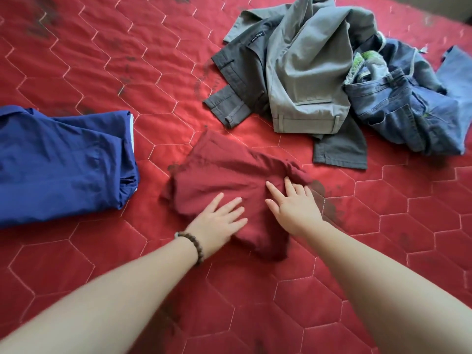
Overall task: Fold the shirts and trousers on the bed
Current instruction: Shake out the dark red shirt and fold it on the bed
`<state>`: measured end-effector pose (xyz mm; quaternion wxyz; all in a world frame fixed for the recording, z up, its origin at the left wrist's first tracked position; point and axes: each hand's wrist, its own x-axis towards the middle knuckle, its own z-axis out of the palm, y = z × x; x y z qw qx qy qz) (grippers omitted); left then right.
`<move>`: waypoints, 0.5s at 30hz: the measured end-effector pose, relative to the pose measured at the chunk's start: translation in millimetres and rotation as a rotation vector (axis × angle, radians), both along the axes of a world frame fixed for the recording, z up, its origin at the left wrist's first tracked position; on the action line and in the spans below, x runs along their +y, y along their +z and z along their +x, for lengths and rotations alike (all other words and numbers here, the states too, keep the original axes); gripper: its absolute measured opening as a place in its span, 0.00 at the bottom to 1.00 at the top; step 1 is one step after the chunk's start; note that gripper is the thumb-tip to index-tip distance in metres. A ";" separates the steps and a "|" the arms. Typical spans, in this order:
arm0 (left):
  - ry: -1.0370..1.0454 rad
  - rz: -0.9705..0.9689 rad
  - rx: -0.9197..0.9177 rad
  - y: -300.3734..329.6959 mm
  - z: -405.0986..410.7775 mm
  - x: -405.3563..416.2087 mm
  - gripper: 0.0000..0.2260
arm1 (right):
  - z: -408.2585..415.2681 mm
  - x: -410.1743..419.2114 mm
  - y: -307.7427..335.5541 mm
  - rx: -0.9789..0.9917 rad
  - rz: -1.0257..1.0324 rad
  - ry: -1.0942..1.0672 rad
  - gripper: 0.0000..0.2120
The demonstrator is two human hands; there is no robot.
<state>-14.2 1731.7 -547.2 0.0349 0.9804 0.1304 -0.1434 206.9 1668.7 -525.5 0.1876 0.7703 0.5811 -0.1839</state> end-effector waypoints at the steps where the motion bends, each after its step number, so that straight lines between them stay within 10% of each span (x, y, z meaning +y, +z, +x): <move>1: -0.014 0.030 0.027 2.6 -18.9 12.1 0.23 | -9.3 -8.3 3.6 -0.022 0.012 0.021 0.29; 8: 0.133 0.125 0.274 38.8 -90.4 55.5 0.28 | -96.2 -61.7 6.4 0.052 0.103 0.146 0.27; 15: 0.156 -0.012 -0.117 11.2 -93.6 -30.7 0.28 | -82.1 -72.7 -7.6 0.043 0.200 0.444 0.38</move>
